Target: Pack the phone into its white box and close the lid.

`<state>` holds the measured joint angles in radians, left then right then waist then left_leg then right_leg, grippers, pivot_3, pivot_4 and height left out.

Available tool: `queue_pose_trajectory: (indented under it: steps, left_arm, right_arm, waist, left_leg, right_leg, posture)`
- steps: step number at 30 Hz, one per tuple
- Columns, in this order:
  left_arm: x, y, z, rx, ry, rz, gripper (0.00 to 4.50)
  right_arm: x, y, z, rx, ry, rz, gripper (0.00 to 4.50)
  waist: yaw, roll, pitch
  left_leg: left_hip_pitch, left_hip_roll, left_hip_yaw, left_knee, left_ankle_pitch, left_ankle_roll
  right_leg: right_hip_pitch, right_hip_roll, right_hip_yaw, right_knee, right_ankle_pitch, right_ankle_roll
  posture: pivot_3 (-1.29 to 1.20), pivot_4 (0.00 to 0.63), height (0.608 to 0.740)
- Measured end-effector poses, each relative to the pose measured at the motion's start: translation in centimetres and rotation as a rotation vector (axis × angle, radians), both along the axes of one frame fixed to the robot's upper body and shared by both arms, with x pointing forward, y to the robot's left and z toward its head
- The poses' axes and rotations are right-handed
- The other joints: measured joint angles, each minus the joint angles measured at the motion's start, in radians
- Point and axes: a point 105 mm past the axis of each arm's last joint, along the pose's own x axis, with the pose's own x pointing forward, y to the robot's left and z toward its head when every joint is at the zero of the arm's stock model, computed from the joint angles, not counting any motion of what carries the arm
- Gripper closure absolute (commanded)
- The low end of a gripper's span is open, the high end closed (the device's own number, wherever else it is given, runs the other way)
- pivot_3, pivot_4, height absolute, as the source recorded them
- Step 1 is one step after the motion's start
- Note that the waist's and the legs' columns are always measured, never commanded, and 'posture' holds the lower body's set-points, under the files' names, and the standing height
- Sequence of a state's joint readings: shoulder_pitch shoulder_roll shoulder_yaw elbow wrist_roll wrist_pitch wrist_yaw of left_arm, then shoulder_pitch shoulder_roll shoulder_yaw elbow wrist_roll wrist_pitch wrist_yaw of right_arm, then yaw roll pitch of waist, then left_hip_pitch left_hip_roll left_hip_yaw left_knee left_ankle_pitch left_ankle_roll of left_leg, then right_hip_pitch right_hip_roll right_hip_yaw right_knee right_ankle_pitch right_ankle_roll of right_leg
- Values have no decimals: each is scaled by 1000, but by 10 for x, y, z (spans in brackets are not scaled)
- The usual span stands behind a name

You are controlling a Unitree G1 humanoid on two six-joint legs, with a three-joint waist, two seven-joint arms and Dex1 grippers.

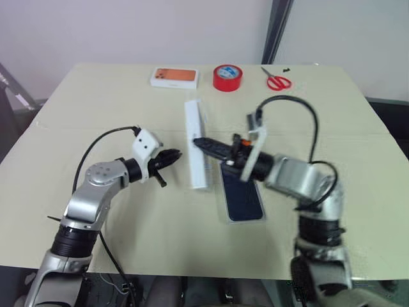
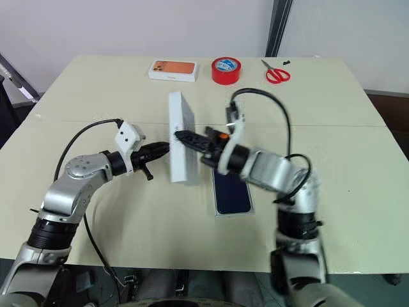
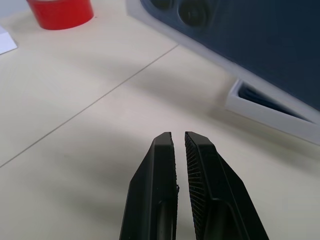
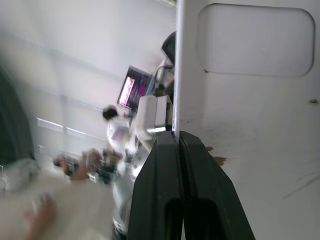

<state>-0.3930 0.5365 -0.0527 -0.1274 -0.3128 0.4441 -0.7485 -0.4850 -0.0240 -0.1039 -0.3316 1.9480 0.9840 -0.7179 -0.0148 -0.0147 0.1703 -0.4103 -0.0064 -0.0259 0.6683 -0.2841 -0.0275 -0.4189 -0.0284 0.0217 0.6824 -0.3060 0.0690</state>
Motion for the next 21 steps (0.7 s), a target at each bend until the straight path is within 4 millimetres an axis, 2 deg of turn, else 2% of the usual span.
queue_pose_trajectory:
  steps: [3,8,11,14,18,21]
  left_arm:
    - [0,-3,0,-16,-1,0,4062]
    - [-5,-16,2,-24,-3,-45,4062]
    - [-14,-32,0,-16,11,-115,4062]
    - [-23,-46,-6,-6,39,-178,4062]
    - [-28,-62,-9,-17,53,-226,4062]
    - [-30,-74,-6,-32,50,-254,4062]
  right_arm:
    - [-10,5,-21,-52,153,-85,4472]
    - [-4,-15,-44,-157,260,-196,4472]
    - [-1,-24,-47,-185,259,-210,3620]
    - [2,-30,-54,-219,266,-210,2150]
    - [13,-45,-53,-284,201,-197,79]
    - [22,-72,-39,-477,16,-125,28]
  waist:
    - [0,-1,-1]
    - [-7,-1,-1]
    - [-7,0,-1]
    - [-6,0,-1]
    - [-4,0,-1]
    - [-1,1,0]
  left_leg:
    - [0,-1,0,1,0,0]
    - [2,-1,0,0,0,0]
    - [2,-1,0,-1,0,0]
    - [2,-1,1,0,1,0]
    - [2,-1,1,0,1,1]
    - [2,-2,2,0,1,2]
  right_leg:
    - [0,-2,0,0,0,0]
    - [0,0,0,1,0,0]
    - [1,0,0,1,0,0]
    - [1,0,1,1,0,0]
    - [1,0,1,0,0,0]
    - [2,0,1,-1,0,0]
  posture:
    - [0,150,740]
    - [0,150,740]
    - [0,150,740]
    - [0,150,740]
    - [0,150,740]
    - [0,150,740]
